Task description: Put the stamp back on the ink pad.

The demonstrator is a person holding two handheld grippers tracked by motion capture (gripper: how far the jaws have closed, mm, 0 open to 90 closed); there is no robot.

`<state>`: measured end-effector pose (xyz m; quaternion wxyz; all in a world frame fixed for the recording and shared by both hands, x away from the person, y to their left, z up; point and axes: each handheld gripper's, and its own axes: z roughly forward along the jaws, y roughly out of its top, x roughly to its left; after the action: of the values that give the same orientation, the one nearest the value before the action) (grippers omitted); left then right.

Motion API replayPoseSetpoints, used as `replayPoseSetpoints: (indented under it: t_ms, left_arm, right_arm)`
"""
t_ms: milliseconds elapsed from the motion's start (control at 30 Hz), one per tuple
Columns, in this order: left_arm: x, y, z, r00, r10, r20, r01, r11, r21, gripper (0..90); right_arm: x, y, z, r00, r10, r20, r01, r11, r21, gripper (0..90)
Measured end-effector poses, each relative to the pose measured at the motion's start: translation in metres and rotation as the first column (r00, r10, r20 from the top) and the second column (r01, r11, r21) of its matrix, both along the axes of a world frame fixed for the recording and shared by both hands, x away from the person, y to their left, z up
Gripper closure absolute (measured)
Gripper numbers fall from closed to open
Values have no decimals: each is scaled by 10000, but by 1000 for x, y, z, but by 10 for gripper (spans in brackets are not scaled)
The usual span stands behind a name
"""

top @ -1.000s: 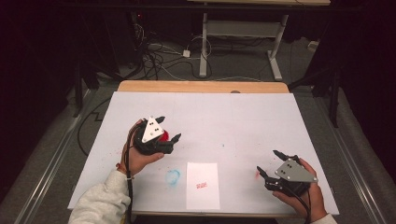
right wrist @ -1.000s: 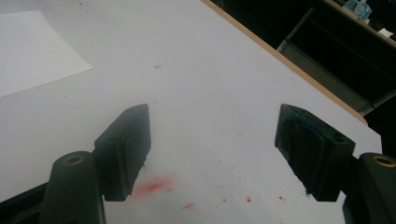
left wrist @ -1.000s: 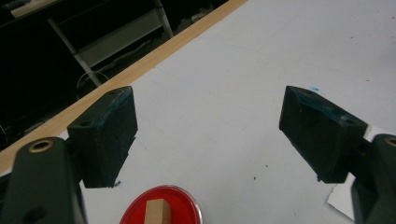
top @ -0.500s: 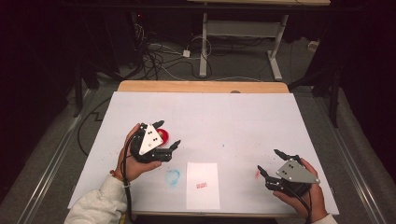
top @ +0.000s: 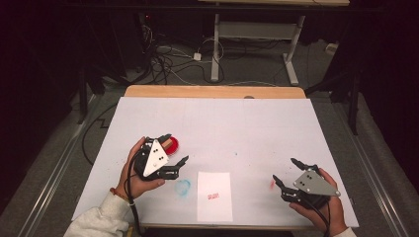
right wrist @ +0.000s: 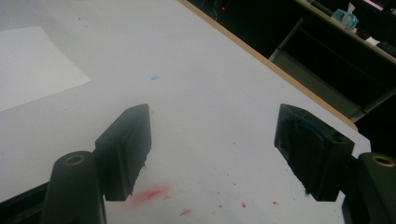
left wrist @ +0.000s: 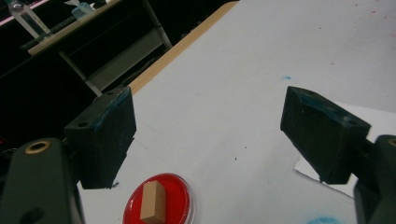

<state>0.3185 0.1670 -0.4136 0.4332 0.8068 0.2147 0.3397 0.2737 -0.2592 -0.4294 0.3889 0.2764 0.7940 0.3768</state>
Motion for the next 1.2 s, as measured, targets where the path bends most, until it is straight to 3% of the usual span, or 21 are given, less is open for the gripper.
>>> replayPoseSetpoints:
  t_ms: [300,400,667,833,933,1000,1100,1200]
  left_arm:
    - [-7,10,-13,9999,17,-110,-14,9998,199,180]
    - [-10,13,-18,9996,266,-91,-263,9993,271,181]
    - [-11,31,-37,9950,632,-777,-600,9973,423,181]
    - [-14,42,-47,9915,836,-1000,-782,9953,567,181]
    - [-19,45,-54,9896,952,-1079,-834,9905,1093,181]
    - [-21,49,-57,9869,938,-1315,-799,9910,1077,181]
    - [-24,54,-60,9852,1051,-1356,-894,9891,1173,180]
    - [-24,56,-60,9821,1151,-1491,-1006,9897,1019,176]
  right_arm:
    - [-1,0,0,10000,-53,21,53,10000,29,274]
    - [-1,0,0,10000,-64,2,64,10000,52,273]
    - [-1,0,-1,9999,-114,-36,114,9999,61,275]
    - [-2,0,-2,9999,-140,-64,141,9999,65,274]
    - [-2,0,-2,9999,-142,-79,142,9999,47,273]
    - [-2,0,-3,9999,-135,-80,136,9999,31,273]
    - [-2,0,-3,9999,-99,-114,100,9999,36,272]
    - [-2,0,-3,9999,-73,-96,73,10000,27,272]
